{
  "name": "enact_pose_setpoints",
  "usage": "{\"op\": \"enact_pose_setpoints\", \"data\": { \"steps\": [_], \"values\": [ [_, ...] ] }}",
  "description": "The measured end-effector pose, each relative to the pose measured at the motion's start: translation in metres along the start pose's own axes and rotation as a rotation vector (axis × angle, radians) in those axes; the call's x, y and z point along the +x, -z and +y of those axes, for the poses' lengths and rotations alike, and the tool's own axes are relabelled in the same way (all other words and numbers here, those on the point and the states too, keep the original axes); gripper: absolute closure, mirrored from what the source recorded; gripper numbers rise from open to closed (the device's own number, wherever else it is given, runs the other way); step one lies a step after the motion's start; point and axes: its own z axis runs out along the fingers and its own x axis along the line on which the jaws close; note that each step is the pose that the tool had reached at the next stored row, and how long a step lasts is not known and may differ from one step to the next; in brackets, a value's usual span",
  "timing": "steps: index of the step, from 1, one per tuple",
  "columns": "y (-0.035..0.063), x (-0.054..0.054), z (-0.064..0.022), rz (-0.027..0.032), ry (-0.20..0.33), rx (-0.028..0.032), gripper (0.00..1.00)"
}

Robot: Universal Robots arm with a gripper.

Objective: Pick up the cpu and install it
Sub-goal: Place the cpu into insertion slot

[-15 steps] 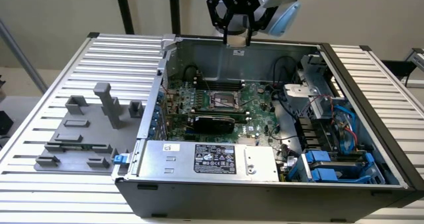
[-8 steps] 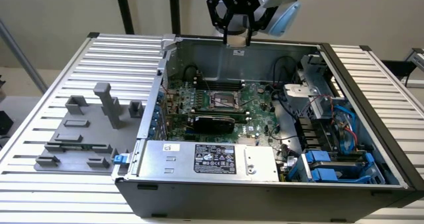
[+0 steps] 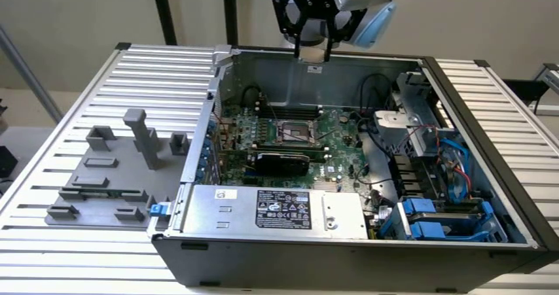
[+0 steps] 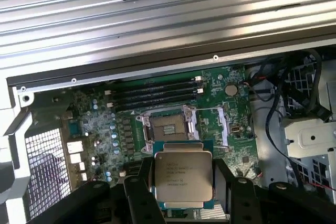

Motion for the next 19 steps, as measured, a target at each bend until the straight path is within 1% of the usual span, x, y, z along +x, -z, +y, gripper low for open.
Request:
{"op": "enact_pose_setpoints", "data": {
  "steps": [1,19],
  "values": [
    [-0.0002,0.0,0.0,-0.0024,-0.054,0.001,0.45],
    [-0.002,0.0001,-0.0001,-0.0168,-0.381,0.0067,0.45]
  ]
}}
